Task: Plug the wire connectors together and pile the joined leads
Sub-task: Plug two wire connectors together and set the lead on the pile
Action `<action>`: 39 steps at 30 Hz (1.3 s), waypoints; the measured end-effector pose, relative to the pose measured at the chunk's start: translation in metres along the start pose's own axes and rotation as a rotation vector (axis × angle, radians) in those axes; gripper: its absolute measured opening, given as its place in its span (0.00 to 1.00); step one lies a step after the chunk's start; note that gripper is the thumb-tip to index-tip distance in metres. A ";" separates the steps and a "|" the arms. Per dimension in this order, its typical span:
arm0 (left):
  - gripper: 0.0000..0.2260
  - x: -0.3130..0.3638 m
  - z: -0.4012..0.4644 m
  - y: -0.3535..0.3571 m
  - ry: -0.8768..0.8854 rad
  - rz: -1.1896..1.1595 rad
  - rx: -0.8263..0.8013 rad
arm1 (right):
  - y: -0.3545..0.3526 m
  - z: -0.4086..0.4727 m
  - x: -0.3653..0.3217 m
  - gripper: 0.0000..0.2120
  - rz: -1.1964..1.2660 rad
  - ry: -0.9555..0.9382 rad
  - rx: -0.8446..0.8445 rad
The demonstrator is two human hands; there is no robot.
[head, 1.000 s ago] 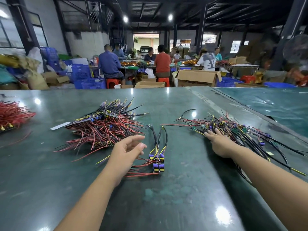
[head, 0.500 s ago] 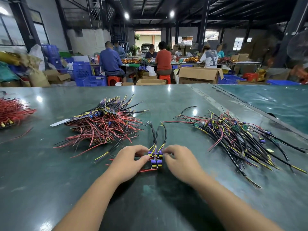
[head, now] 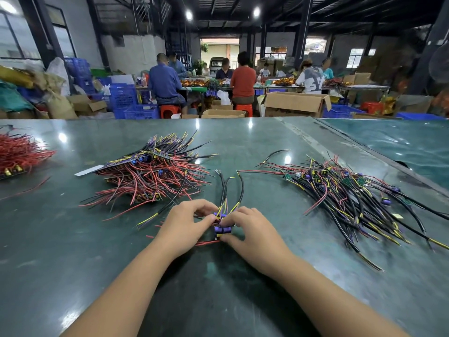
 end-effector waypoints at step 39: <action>0.23 0.013 -0.009 0.007 -0.082 -0.738 -0.291 | -0.013 -0.003 0.013 0.04 1.062 0.214 0.365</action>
Point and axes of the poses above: each hand's wrist, its own z-axis towards the middle knuckle, its own y-axis out of the palm, x = y × z, the point moved 9 cm from there along z, towards the middle knuckle, and after that the axes turned 15 degrees about -y, right-handed, at the moved point
